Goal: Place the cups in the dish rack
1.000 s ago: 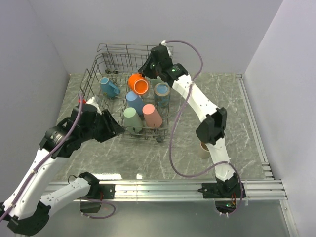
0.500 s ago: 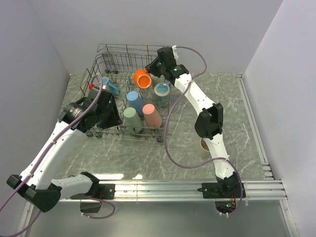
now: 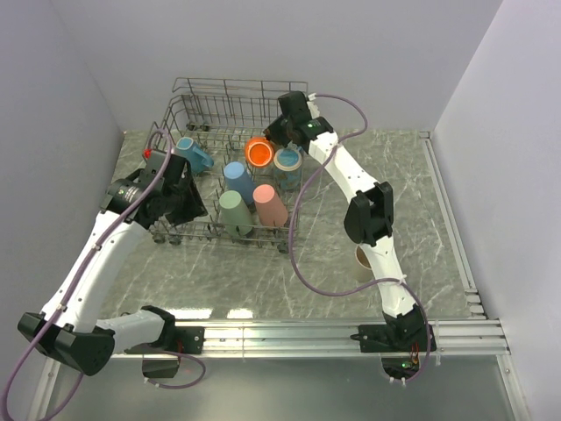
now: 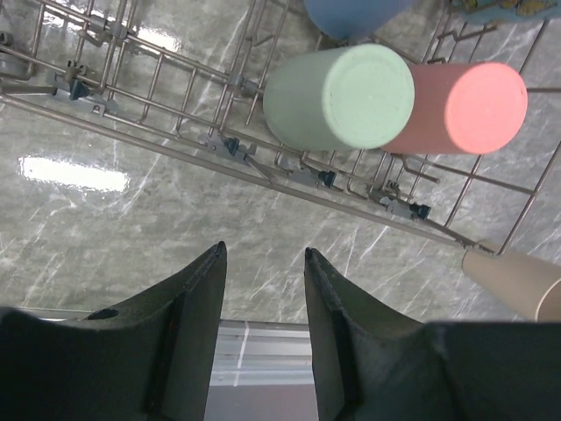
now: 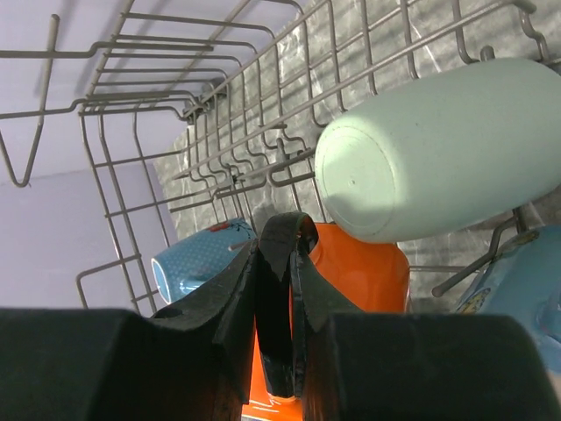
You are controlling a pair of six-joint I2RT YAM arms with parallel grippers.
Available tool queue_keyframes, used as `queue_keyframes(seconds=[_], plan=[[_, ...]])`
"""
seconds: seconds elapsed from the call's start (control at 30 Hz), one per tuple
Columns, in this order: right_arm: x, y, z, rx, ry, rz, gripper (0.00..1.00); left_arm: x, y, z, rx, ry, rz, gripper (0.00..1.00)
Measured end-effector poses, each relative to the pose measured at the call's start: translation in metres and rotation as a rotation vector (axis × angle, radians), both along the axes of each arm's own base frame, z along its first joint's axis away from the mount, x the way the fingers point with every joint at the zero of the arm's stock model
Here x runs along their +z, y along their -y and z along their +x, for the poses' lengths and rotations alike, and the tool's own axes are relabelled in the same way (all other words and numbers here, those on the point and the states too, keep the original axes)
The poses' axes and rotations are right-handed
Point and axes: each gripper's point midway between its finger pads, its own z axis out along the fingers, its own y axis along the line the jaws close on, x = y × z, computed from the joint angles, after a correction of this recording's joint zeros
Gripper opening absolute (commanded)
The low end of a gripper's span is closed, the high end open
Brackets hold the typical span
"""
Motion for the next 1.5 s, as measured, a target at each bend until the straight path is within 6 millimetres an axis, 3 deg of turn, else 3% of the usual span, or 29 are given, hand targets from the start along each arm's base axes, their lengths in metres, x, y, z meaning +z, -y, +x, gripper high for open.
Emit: queue_keyframes(seconds=[0.1, 0.17, 0.23, 0.77, 0.87, 1.07, 1.2, 1.3, 1.5], plan=[[-0.003, 0.000, -0.001, -0.006, -0.016, 0.005, 0.22, 0.001, -0.004, 0.002, 0.016, 0.001, -0.009, 0.47], [-0.005, -0.001, -0.002, -0.011, -0.027, 0.013, 0.54, 0.001, -0.006, 0.003, 0.020, 0.003, -0.011, 0.47], [-0.005, -0.005, -0.006, 0.005, -0.044, 0.033, 0.62, 0.002, -0.008, 0.003, 0.022, 0.006, -0.011, 0.47], [0.006, -0.032, -0.016, 0.081, -0.044, 0.123, 0.61, 0.003, -0.014, 0.005, 0.035, 0.008, -0.022, 0.46], [0.015, -0.041, -0.014, 0.091, -0.010, 0.151, 0.60, 0.004, -0.014, 0.006, 0.035, 0.011, -0.026, 0.46], [0.049, -0.077, -0.021, 0.142, 0.077, 0.259, 0.59, 0.002, -0.013, 0.006, 0.034, 0.009, -0.029, 0.46], [0.063, -0.086, -0.025, 0.165, 0.130, 0.261, 0.57, 0.003, -0.015, 0.006, 0.038, 0.011, -0.025, 0.46], [0.060, -0.072, -0.020, 0.152, 0.157, 0.181, 0.53, 0.004, -0.017, 0.004, 0.039, 0.017, -0.022, 0.45], [0.072, -0.014, -0.018, 0.092, 0.185, -0.022, 0.49, 0.005, -0.018, 0.004, 0.027, 0.023, -0.014, 0.44]])
